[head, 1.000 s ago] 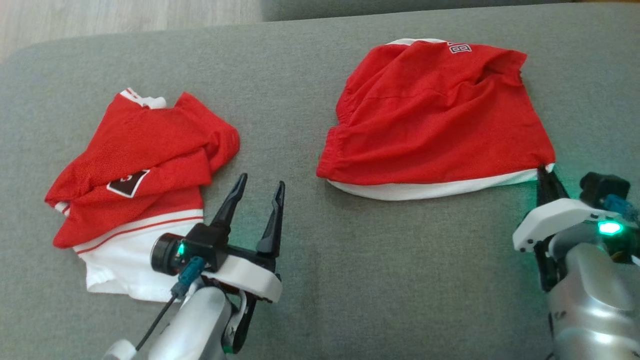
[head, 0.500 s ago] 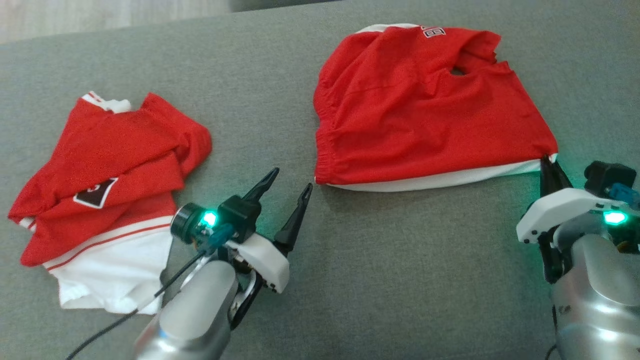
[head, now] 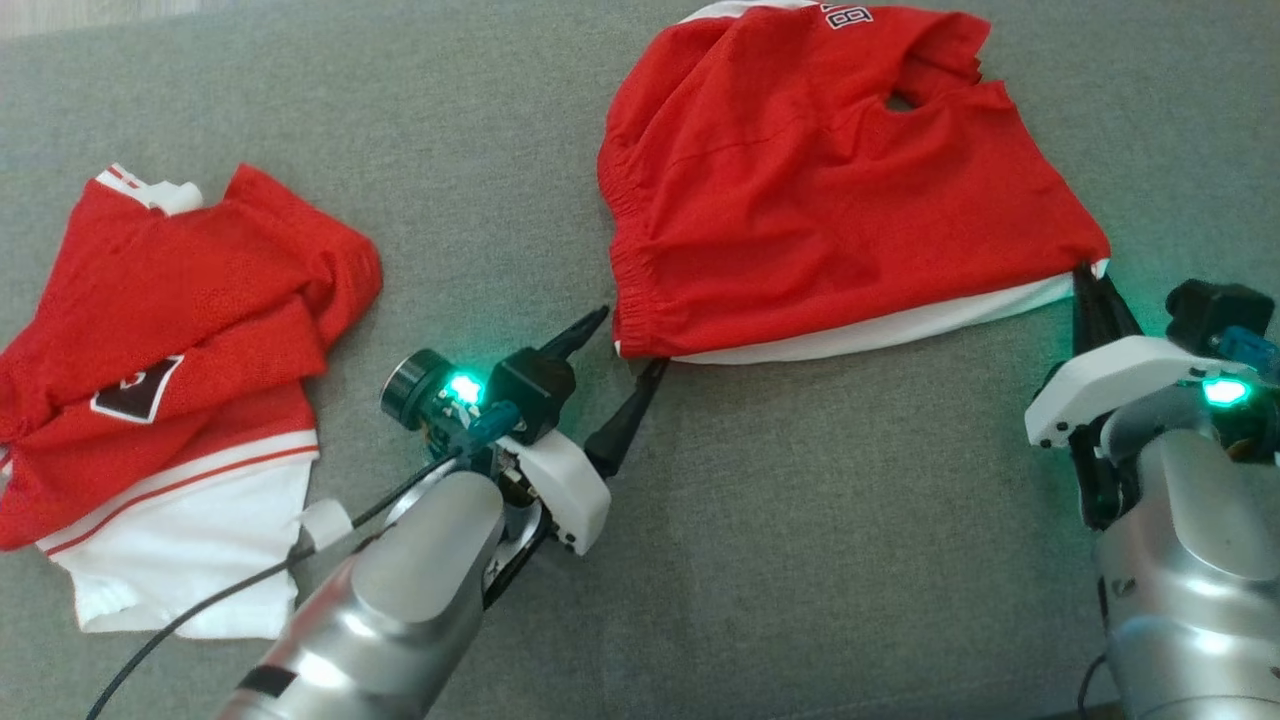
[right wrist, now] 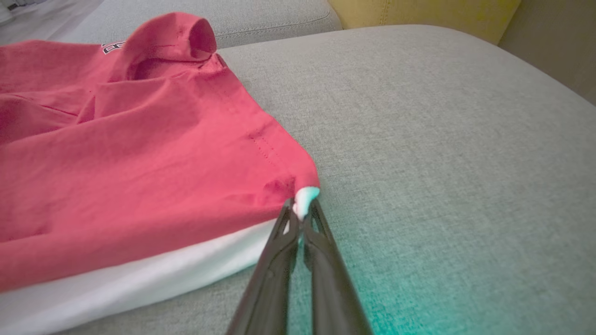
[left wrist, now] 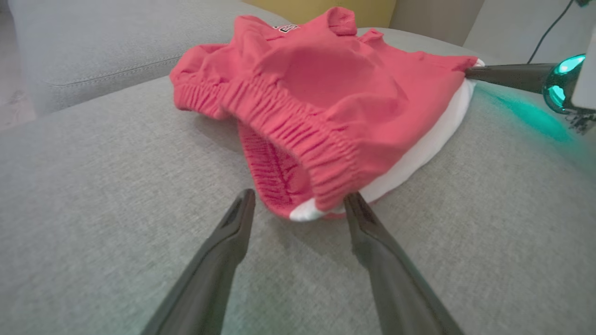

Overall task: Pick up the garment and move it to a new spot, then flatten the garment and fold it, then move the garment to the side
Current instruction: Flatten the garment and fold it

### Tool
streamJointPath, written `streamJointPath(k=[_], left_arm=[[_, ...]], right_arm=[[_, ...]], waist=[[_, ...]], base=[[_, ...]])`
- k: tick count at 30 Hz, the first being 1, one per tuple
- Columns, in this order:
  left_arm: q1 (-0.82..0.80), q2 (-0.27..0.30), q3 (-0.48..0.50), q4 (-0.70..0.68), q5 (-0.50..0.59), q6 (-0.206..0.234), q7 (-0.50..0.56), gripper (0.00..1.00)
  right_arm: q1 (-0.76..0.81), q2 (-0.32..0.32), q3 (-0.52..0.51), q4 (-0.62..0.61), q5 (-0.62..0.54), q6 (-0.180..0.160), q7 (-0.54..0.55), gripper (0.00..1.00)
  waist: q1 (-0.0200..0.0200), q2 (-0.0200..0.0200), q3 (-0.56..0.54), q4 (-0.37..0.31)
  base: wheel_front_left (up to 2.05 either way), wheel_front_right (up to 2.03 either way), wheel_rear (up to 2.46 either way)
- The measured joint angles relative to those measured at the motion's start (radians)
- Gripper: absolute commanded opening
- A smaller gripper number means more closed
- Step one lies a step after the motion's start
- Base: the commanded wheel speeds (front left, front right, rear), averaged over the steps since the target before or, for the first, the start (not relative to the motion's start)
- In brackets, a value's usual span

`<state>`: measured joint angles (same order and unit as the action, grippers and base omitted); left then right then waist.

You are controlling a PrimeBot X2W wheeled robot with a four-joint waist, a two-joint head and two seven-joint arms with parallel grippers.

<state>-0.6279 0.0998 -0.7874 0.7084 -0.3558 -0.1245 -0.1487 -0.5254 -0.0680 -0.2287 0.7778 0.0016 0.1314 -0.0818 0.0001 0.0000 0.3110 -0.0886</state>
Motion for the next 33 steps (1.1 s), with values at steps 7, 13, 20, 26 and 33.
streamJointPath(k=[7, 13, 20, 26, 33], left_arm=[[-0.026, -0.007, -0.079, 0.016, -0.051, 0.0, -0.004, 0.0], [-0.032, 0.003, -0.106, 0.016, -0.083, -0.008, -0.039, 0.0], [-0.033, 0.044, -0.11, -0.005, -0.094, -0.008, -0.055, 0.0], [-0.063, 0.107, -0.088, -0.061, -0.1, 0.001, -0.029, 0.0], [-0.183, 0.189, -0.012, -0.199, -0.128, 0.025, 0.043, 0.0]], right_arm=[[-0.007, 0.0, 0.007, -0.004, 0.0, 0.0, 0.0, 0.0], [-0.019, -0.002, 0.007, 0.001, 0.0, 0.0, 0.0, 0.0], [-0.018, -0.016, 0.021, 0.005, 0.0, 0.0, 0.0, 0.0], [-0.019, -0.06, 0.108, -0.057, 0.056, 0.0, 0.023, 0.0], [-0.063, -0.142, 0.218, -0.265, 0.125, 0.0, 0.05, 0.0]], waist=[[0.0, 0.0, 0.011, 0.0], [0.0, 0.0, -0.004, 0.005], [-0.0001, 0.0, -0.056, 0.005], [-0.0001, 0.0, -0.124, -0.004], [-0.0002, 0.0, -0.228, -0.016]], base=[[0.0, 0.0, 0.0], [0.0, 0.0, 0.0], [0.0, 0.0, 0.0], [0.0, 0.0, 0.0], [0.0, 0.0, 0.0]])
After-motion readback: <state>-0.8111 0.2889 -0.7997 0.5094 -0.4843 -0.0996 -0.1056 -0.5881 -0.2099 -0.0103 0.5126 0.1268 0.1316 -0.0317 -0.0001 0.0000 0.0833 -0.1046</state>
